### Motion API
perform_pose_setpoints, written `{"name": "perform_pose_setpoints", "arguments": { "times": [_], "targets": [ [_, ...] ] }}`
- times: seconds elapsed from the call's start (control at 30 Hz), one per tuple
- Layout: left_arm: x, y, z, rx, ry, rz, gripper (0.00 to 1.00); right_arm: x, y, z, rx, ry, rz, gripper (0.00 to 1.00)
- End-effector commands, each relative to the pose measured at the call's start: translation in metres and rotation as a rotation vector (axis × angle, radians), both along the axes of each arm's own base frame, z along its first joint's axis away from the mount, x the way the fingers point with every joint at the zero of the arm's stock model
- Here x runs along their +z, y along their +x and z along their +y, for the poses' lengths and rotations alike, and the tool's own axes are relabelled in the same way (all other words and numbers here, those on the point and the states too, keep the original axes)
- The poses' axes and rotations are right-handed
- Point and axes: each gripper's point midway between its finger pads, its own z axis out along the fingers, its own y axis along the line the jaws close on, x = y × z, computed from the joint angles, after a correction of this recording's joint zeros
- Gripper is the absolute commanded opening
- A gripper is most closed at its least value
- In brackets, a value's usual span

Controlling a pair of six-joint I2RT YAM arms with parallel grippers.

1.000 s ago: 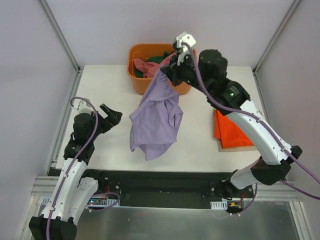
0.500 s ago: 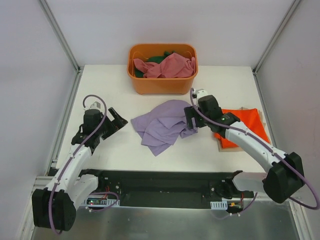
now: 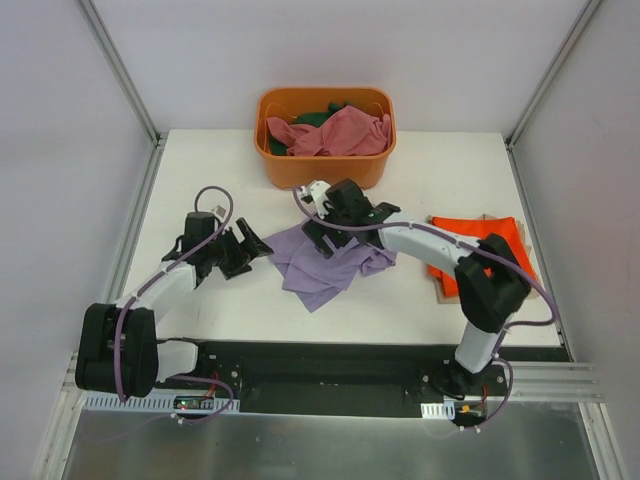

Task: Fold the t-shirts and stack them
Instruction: Flatten out the tshirt

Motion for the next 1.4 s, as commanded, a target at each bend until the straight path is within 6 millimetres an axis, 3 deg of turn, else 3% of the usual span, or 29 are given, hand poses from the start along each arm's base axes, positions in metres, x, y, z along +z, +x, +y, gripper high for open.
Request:
{"name": "perform_pose_setpoints", "arguments": {
  "times": [0.0,0.1,0.2,0.33,0.53,0.8,1.0,1.17,1.37],
  "targets": [
    [0.009,0.013,-0.012,-0.050,-0.068,-0.025,0.85,-0.005,0.014,0.040,0.081,0.041,0.007,0.88],
    [0.002,0.014,-0.017,-0.075,-0.089,0.005,0.79,-0.021,0.023,0.040,0.055,-0.028,0.003,0.84],
    [0.001,0.019,-0.020,-0.086,-0.102,0.012,0.71,-0.020,0.036,0.029,-0.042,-0.072,-0.033,0.72],
    [-0.001,0.024,-0.022,-0.090,-0.106,0.023,0.66,-0.008,0.036,0.016,-0.112,-0.056,-0.068,0.38],
    [-0.007,0.029,-0.029,-0.096,-0.079,0.037,0.56,0.018,0.010,-0.011,-0.150,-0.007,-0.092,0.02],
    [-0.016,0.034,-0.044,-0.117,-0.006,0.054,0.53,0.056,-0.034,-0.072,-0.258,0.076,-0.163,0.01],
    [-0.034,0.035,-0.022,-0.047,0.204,0.105,0.50,0.067,-0.059,-0.114,-0.337,0.106,-0.208,0.01],
    [-0.037,0.032,-0.013,-0.017,0.251,0.118,0.51,0.071,-0.070,-0.133,-0.369,0.132,-0.233,0.01],
    [-0.036,0.037,-0.031,-0.061,0.211,0.134,0.43,0.068,-0.075,-0.141,-0.378,0.140,-0.237,0.01]
  ]
}}
